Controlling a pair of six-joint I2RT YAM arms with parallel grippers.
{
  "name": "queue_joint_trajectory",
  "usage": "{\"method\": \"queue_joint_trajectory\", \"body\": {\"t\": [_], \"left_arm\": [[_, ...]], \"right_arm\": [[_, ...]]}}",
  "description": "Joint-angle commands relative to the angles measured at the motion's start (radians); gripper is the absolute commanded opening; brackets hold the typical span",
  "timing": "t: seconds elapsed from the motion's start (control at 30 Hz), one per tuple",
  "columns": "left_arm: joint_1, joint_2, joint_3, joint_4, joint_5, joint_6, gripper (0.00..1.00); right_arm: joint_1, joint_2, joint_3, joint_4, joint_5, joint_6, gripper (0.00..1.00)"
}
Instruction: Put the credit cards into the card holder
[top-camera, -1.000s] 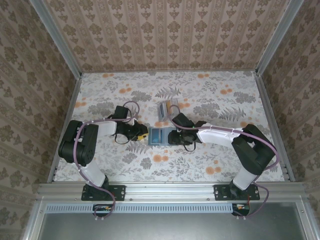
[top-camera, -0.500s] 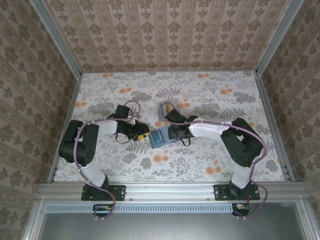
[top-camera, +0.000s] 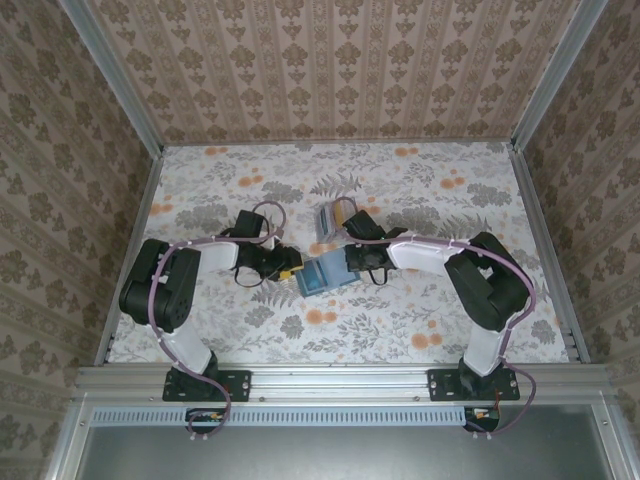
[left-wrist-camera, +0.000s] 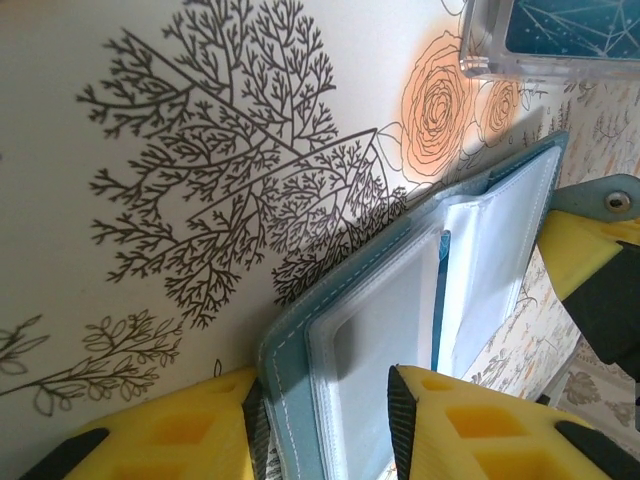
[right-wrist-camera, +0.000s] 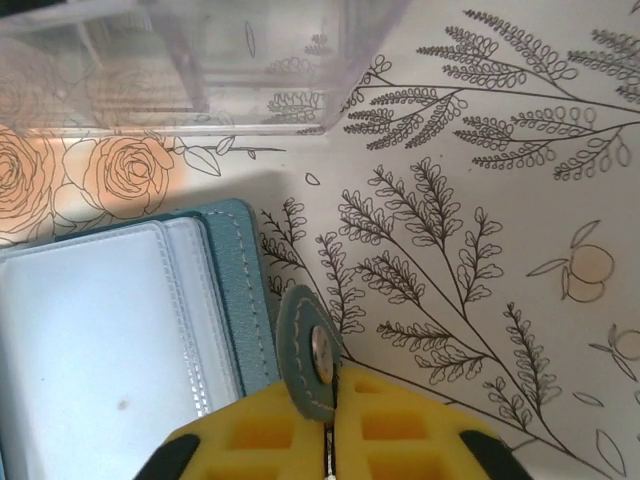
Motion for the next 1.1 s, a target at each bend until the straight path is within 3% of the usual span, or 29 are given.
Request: {"method": "queue_joint_trajectory", "body": {"t": [0.0,0.23,0.4,0.63,0.73,1.07], "left_arm": [[-0.015,0.040,-0.007,0.001,-0.013,-0.003,0.38],[-0.017,-0.015,0.007,0.019,0.003,-0.033,0.33],[-0.041,-0.059,0.043,0.028,0.027,-0.091,0.34],[-0.171,-0.010,0.099,0.053,-0.016,-0.120,0.46],[-0.176,0.022,0.086,0.081,-0.036,-0.169,0.46],[-0.168,-0.024,0.138,-0.109,-0.189,-0.139,0.48]], "right_arm": [[0.000,-0.017,-0.036,0.067,-0.183,0.017,0.04],[0.010,-0.036,-0.089,0.165,-0.346,0.138,0.03],[0.020,-0.024,-0.110,0.232,-0.359,0.201,0.04],[0.017,0.023,-0.162,0.347,-0.400,0.275,0.09],[0.012,0.010,-0.188,0.355,-0.390,0.281,0.11],[0.002,-0.060,-0.231,0.336,-0.377,0.278,0.18]]}}
